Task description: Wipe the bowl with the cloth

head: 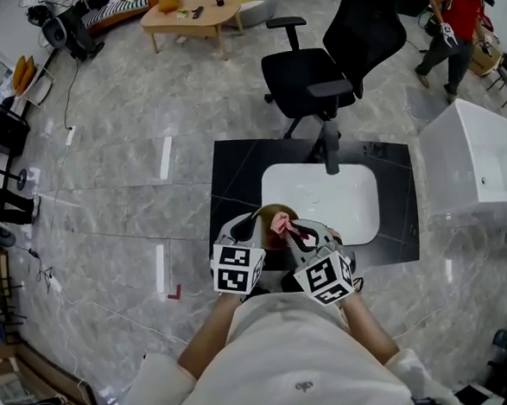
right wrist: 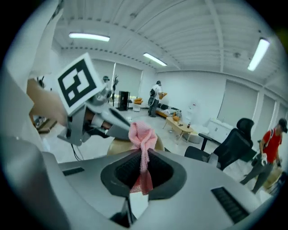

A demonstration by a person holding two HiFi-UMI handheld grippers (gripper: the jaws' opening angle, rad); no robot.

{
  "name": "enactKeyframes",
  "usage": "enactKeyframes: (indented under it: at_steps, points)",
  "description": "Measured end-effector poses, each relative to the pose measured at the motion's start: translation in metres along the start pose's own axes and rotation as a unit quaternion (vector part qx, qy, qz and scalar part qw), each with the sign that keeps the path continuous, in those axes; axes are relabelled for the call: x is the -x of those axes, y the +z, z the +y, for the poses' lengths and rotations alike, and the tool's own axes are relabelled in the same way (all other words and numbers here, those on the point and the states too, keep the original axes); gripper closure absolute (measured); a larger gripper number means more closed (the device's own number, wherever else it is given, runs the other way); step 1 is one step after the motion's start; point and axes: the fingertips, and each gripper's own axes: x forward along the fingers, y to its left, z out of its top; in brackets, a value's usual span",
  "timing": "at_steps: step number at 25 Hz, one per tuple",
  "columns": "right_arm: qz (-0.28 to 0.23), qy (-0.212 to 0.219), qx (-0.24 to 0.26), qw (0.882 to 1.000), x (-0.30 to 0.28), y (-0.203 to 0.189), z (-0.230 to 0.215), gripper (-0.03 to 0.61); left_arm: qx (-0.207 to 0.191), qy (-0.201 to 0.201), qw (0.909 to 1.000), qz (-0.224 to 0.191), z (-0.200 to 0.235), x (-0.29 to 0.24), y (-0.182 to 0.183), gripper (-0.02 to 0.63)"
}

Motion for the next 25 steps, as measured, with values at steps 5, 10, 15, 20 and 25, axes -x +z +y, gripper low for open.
enactKeyframes:
  at_steps: [5,10,15,20,25]
  points:
    - [-0.061,0.017,-0.126,0.99,0.008,0.012,-0.013,0.552,0.026,0.007,0.9996,0.008,0.012,-0.001,-0.007,0.591]
    - [-0.083,0.018,-0.181,0.98,0.013,0.006,-0.024,0.552,0.064,0.018,0.9974,0.027,0.029,-0.008,-0.025,0.591]
    - [-0.072,0.014,-0.209,0.975,0.018,-0.009,-0.03,0.552,0.111,0.035,0.992,0.049,0.052,-0.018,-0.051,0.591]
    - [-0.06,0.018,-0.217,0.974,0.02,-0.02,-0.031,0.552,0.178,0.052,0.98,0.073,0.078,-0.034,-0.083,0.591]
    - [-0.038,0.018,-0.222,0.974,0.021,-0.036,-0.032,0.552,0.234,0.082,0.9642,0.094,0.102,-0.055,-0.117,0.589]
